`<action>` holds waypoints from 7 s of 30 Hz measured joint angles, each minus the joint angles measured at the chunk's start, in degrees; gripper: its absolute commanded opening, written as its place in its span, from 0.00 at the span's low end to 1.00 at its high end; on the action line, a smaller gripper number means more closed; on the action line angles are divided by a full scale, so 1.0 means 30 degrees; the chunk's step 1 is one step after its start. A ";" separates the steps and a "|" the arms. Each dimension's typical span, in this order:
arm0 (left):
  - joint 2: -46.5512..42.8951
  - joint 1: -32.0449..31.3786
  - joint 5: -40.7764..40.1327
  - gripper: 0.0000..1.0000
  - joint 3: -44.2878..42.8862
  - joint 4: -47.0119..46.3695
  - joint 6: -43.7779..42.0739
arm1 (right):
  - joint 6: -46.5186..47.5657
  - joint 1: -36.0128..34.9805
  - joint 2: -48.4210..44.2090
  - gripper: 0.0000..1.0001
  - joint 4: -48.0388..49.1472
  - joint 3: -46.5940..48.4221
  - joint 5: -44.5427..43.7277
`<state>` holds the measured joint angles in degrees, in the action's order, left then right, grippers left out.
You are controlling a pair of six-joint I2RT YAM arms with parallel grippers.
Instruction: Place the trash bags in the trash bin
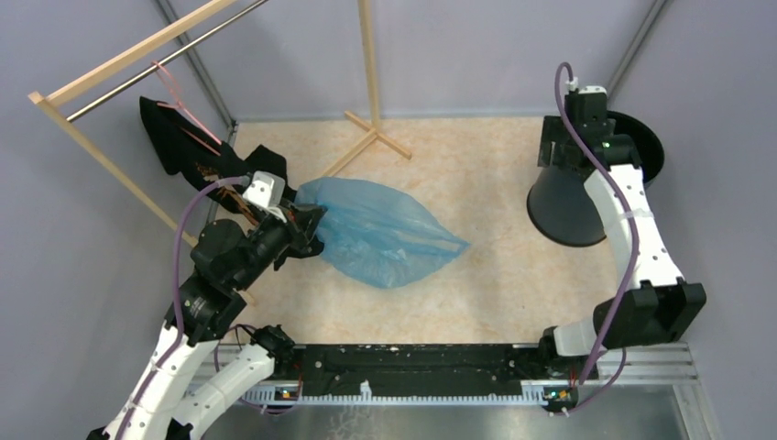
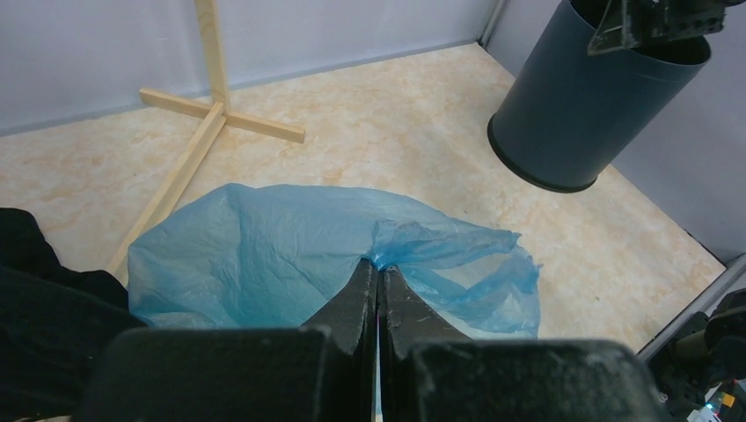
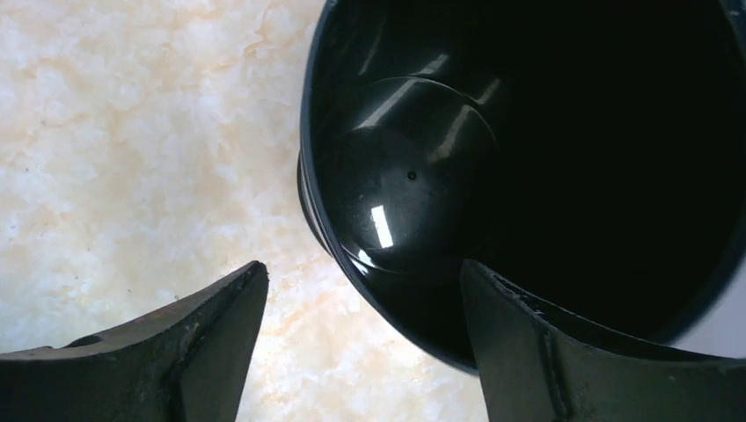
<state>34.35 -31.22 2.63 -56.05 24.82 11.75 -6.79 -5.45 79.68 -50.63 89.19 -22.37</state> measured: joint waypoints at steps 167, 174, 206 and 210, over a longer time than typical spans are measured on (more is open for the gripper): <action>2.1522 -0.4146 0.1647 0.92 -1.6932 -0.6543 0.2557 | -0.0838 -2.0859 -1.4127 0.00 0.6484 -0.4022 -0.3308; 2.6083 -0.4291 0.3840 0.84 -1.9373 -1.0608 0.4787 | -0.1632 -2.0859 -1.4484 0.00 0.6586 -0.4269 -0.2973; 2.5354 -0.7686 -0.1013 0.42 -1.3092 -0.5712 0.2980 | 0.0066 -2.0859 -1.4192 0.00 0.6615 -0.7002 -0.8539; 2.3146 -0.7701 -0.2528 0.44 -1.0775 -0.4626 0.3104 | 0.0117 -2.0859 -1.3493 0.00 0.7176 -0.7104 -0.8320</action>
<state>103.79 -54.33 -4.95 -88.38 10.94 21.06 -6.44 -68.03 39.20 -29.10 67.88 -47.33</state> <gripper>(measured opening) 0.426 0.004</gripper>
